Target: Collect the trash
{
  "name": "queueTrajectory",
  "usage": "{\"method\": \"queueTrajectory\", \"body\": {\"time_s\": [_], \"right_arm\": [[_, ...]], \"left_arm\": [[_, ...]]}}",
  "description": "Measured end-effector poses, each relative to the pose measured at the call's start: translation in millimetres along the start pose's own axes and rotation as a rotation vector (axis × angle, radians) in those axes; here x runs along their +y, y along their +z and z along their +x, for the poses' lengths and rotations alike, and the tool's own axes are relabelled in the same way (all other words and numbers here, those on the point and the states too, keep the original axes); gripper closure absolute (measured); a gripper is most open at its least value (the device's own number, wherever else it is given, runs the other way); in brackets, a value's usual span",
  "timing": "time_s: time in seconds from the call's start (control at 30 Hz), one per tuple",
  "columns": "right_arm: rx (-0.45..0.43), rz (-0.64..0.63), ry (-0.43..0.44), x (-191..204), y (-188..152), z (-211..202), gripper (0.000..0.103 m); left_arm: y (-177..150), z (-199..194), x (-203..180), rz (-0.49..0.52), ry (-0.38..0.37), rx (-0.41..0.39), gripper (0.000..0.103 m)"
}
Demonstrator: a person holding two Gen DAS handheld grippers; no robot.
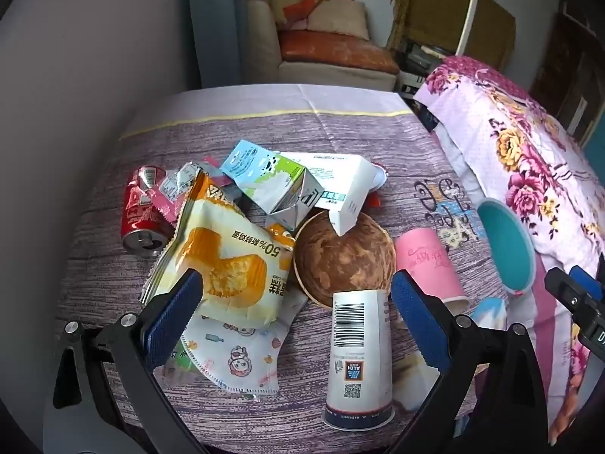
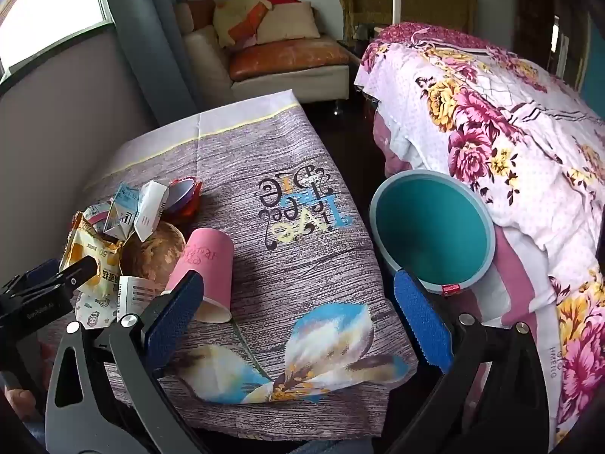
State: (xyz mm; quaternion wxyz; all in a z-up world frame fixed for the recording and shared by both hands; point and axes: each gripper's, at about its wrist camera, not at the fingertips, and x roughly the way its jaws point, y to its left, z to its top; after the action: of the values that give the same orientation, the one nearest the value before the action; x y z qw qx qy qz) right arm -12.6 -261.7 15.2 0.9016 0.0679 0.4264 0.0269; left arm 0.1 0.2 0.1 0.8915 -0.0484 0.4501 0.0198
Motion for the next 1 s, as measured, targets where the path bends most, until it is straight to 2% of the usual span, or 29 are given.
{"method": "queueTrajectory", "body": {"time_s": [0.1,0.2,1.0], "right_arm": [[-0.012,-0.019,-0.025,1,0,0,0.006],[-0.005,-0.011,-0.023,1,1,1,0.006],[0.016,0.000,-0.010,-1,7,4,0.006]], "left_arm": [[0,-1,-1,0.004,0.003,-0.007,0.004],[2,2,9,-0.011,-0.013,0.006,0.004],[1,-4,3,0.003,0.006,0.002,0.004]]}}
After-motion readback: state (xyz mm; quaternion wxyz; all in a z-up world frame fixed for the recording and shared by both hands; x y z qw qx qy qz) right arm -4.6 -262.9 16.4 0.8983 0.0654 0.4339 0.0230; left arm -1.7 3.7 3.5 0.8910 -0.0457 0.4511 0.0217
